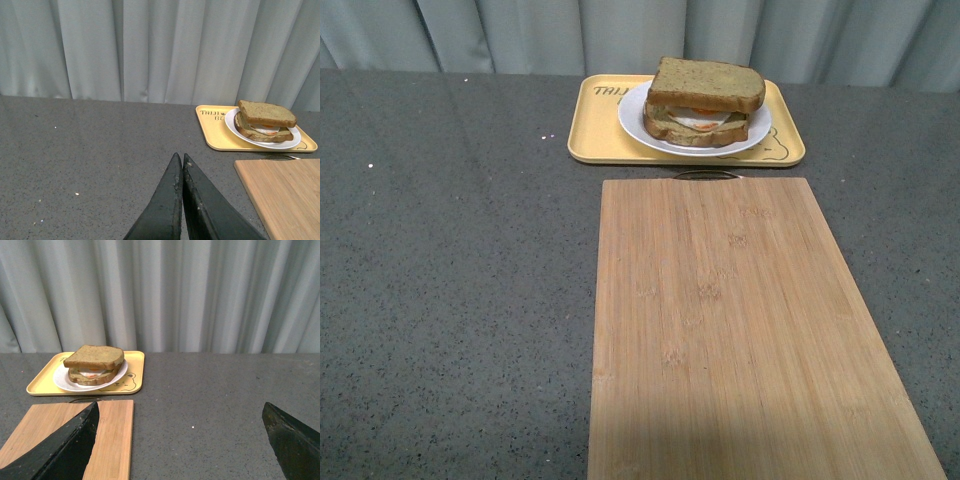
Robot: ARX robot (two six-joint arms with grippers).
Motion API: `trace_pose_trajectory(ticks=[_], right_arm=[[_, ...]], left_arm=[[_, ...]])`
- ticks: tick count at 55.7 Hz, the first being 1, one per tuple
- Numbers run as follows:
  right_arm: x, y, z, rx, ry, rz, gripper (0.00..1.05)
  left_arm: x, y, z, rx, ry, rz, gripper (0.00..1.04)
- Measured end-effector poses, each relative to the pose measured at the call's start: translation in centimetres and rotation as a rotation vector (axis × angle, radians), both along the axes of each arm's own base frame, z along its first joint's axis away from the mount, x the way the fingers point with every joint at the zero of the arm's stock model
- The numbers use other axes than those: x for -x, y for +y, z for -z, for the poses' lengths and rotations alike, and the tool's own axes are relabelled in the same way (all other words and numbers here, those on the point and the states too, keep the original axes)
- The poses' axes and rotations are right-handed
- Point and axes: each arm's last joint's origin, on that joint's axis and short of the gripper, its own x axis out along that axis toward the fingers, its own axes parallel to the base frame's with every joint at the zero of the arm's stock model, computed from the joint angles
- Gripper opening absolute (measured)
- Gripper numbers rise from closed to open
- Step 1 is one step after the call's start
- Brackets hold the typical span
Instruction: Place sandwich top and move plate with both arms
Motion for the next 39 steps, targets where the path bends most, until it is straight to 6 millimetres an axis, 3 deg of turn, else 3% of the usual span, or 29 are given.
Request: trace_pose_trajectory(ticks=[31,39], right_arm=[[0.0,0.0,0.0,0.0,0.0,0.0,0.95],[0.0,0.0,0.0,0.0,0.0,0.0,0.95]], left_arm=[[1.3,0.0,0.3,0.0,0.006,0.0,0.04],[1.3,0.0,0.3,0.0,0.006,0.0,0.25]])
